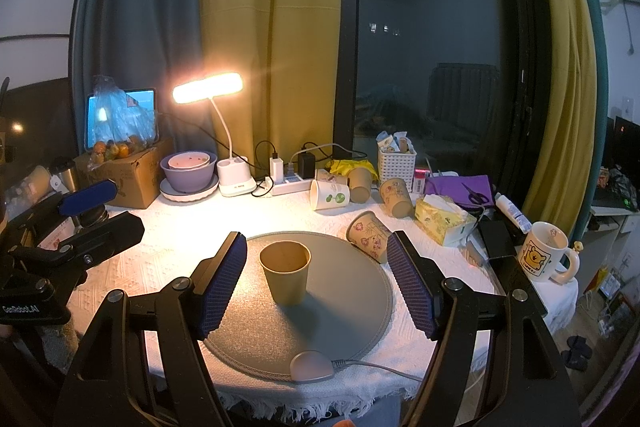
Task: Flip cup upright
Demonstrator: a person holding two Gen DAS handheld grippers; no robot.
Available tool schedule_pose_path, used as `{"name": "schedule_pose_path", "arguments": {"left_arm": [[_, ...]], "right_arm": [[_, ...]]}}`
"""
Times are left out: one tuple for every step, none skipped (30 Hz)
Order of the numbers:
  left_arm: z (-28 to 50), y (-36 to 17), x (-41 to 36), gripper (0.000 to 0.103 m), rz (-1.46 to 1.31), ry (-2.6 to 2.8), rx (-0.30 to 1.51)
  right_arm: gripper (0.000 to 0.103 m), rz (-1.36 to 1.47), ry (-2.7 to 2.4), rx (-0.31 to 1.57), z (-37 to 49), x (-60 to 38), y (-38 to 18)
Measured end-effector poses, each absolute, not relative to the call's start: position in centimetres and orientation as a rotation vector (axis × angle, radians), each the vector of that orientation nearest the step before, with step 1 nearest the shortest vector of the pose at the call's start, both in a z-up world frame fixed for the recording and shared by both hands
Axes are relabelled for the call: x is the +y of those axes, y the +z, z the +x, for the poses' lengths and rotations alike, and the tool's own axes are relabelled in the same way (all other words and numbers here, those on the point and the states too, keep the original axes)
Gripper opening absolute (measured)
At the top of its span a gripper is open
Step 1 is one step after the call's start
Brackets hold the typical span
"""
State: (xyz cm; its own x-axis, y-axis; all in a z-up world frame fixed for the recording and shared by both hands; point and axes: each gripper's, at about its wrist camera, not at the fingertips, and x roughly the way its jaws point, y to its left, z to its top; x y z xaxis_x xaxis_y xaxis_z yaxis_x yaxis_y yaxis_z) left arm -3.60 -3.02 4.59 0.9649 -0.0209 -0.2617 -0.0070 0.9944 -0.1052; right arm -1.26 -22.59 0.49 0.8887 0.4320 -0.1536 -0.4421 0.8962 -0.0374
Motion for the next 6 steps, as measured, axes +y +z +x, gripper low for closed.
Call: {"name": "schedule_pose_path", "arguments": {"left_arm": [[-3.60,4.51,-2.96,0.092,-0.105,-0.007,0.266],[-3.62,4.51,-2.95,0.092,-0.105,-0.009,0.265],[-3.70,4.38,-2.93,0.092,-0.107,-0.015,0.263],[-3.85,4.38,-3.01,0.092,-0.110,-0.025,0.258],[-3.91,4.20,-2.99,0.092,-0.109,-0.030,0.255],[-3.99,4.12,-3.04,0.092,-0.105,-0.034,0.251]], "right_arm": [[0.076,-0.072,0.454,0.144,-1.26,-22.57,0.48],[0.076,-0.073,0.453,0.144,-1.29,-22.55,0.47],[0.076,-0.072,0.453,0.143,-1.32,-22.55,0.47],[0.076,-0.073,0.453,0.144,-1.31,-22.49,0.27],[0.076,-0.073,0.454,0.144,-1.25,-22.51,0.32],[0.076,-0.073,0.453,0.145,-1.26,-22.50,0.30]]}}
